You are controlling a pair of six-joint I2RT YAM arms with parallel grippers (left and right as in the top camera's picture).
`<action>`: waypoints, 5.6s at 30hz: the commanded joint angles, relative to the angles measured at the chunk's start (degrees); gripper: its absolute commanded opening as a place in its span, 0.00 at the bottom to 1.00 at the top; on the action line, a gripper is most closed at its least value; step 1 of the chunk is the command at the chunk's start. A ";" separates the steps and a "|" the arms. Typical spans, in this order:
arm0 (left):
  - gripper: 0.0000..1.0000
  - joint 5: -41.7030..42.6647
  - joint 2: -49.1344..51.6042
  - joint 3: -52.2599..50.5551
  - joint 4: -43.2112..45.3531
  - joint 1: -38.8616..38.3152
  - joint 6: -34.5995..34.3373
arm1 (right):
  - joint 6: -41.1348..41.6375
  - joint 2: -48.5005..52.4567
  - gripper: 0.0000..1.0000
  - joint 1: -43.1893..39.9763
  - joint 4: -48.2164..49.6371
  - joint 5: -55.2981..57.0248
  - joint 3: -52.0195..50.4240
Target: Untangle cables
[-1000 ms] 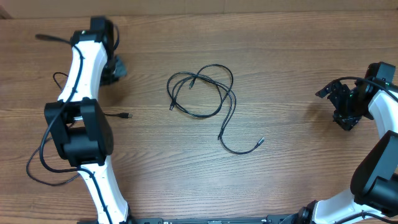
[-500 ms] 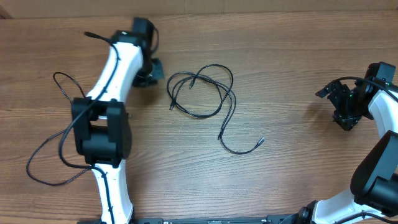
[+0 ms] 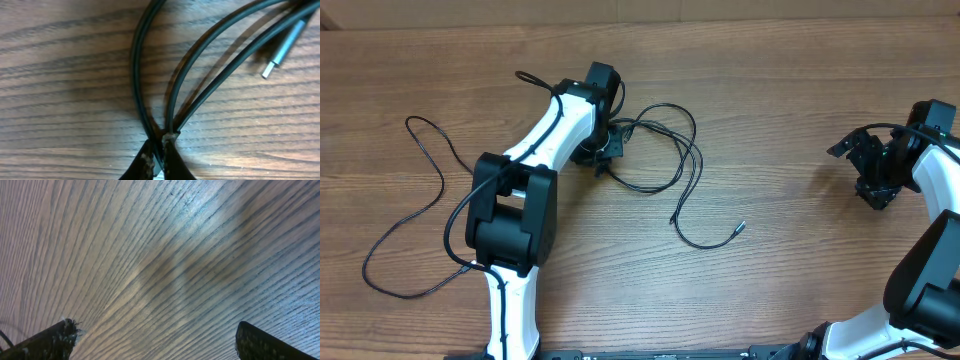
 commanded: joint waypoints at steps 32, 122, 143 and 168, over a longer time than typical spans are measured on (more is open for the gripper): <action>0.43 8.37 -0.31 11.02 -9.46 -14.82 -19.12 | 0.17 -0.94 1.00 -0.07 0.28 0.44 1.36; 0.04 -15.39 -0.44 16.96 -33.70 -17.00 -36.81 | 0.17 -0.94 1.00 -0.07 0.31 0.44 1.36; 0.04 -35.95 -4.63 70.47 -40.83 -17.86 -21.07 | 0.17 -0.94 1.00 -0.07 0.28 0.44 1.36; 0.05 -2.56 -4.28 76.83 -37.00 -17.73 29.16 | -22.80 -0.94 0.68 1.01 0.13 -53.09 1.36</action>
